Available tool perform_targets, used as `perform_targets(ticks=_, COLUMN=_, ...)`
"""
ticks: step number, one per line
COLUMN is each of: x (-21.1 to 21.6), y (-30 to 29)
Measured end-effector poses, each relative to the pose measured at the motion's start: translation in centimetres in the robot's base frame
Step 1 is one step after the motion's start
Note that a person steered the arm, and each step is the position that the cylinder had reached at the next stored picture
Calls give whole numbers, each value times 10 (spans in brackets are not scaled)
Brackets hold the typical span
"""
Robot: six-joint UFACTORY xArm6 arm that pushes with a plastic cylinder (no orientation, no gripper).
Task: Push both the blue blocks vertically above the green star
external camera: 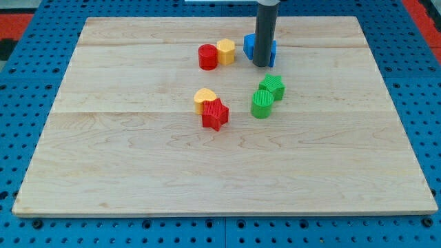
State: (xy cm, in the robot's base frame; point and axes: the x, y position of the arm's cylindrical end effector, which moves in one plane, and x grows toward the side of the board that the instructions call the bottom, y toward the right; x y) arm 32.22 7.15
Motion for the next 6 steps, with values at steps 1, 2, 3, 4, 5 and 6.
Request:
perform_targets(ticks=1, x=-5, y=-3)
perform_targets(ticks=2, x=-5, y=-25)
perform_targets(ticks=3, x=-9, y=-53)
perform_targets(ticks=4, x=-35, y=-55)
perform_targets(ticks=5, x=-40, y=-54)
perform_targets(ticks=6, x=-40, y=-40)
